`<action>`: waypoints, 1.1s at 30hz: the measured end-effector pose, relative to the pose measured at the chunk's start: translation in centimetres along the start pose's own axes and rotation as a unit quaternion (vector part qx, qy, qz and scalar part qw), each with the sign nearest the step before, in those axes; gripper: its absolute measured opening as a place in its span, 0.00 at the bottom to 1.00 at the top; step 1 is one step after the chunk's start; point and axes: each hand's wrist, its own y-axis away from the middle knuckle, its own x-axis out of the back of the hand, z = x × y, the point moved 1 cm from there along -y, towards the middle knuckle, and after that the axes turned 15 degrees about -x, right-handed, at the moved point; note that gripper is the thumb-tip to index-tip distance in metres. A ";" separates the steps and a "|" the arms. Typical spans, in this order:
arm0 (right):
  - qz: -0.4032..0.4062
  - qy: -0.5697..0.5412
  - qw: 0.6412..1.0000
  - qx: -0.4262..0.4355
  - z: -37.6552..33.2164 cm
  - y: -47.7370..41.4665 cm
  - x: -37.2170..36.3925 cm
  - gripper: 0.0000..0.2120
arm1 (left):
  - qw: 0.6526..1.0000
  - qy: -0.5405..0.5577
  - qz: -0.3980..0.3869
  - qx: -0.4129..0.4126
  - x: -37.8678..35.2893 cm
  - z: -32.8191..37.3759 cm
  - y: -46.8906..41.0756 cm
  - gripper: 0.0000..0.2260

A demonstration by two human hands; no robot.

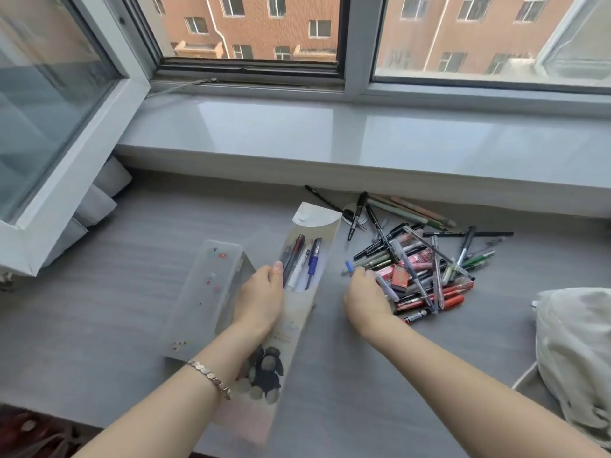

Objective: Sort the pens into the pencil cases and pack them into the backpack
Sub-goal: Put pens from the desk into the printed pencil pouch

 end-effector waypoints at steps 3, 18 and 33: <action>0.006 0.062 0.997 0.055 1.1 -1.1 1.3 0.16 | 1.000 0.002 0.000 0.008 -0.5 0.2 -0.2 0.19; 0.050 0.088 0.978 0.182 5.0 -2.1 5.5 0.09 | 1.000 0.009 -0.007 0.021 -2.2 0.9 0.7 0.20; 0.296 -0.119 0.890 0.327 9.7 5.1 2.9 0.25 | 0.991 0.051 -0.102 -0.077 -5.7 7.8 3.1 0.17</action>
